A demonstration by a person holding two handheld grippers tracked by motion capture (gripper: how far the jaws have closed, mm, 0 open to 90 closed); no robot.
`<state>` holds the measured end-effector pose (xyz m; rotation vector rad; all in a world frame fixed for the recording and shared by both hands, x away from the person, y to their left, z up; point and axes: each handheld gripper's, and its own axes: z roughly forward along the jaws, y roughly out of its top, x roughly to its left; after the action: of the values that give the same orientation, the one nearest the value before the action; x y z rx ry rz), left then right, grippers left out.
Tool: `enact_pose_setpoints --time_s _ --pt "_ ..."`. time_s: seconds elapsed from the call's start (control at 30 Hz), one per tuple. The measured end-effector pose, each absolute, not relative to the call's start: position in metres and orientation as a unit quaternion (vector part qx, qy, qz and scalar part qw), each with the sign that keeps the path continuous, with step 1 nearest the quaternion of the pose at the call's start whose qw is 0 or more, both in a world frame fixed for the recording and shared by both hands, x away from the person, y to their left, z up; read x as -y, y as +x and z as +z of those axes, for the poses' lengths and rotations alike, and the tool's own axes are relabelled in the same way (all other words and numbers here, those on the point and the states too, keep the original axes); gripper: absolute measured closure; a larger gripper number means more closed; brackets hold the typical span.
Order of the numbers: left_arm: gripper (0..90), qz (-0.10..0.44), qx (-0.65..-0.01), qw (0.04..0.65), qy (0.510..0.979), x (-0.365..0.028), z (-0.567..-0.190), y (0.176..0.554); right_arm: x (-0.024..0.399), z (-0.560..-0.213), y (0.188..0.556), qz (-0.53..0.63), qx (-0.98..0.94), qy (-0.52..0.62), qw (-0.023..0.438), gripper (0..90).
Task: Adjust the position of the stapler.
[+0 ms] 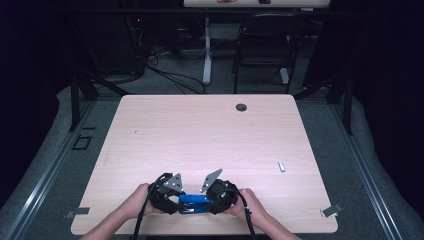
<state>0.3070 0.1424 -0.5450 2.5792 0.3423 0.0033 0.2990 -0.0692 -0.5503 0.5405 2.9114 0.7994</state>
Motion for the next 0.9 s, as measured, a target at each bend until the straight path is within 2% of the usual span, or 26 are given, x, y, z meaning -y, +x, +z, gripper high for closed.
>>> enact_pose_setpoints --time_s 0.1,0.2,0.37,0.5,0.9 --pt "62.1 -0.002 -0.123 0.273 0.954 -0.141 -0.545 0.306 0.070 -0.551 0.298 0.263 -0.949 0.171 0.040 54.7" --pt "62.6 0.002 -0.119 0.271 0.955 -0.142 -0.545 0.306 0.070 -0.551 0.298 0.265 -0.949 0.167 0.045 54.9" --pt "61.7 0.006 -0.114 0.272 0.955 -0.143 -0.544 0.307 0.072 -0.548 0.297 0.272 -0.946 0.176 0.030 59.8" --pt "61.4 0.007 -0.109 0.272 0.956 -0.143 -0.543 0.306 0.067 -0.546 0.290 0.261 -0.950 0.162 0.049 61.3" --pt "58.9 0.009 -0.109 0.285 0.952 -0.146 -0.536 0.307 0.065 -0.536 0.283 0.267 -0.949 0.155 0.063 63.8"
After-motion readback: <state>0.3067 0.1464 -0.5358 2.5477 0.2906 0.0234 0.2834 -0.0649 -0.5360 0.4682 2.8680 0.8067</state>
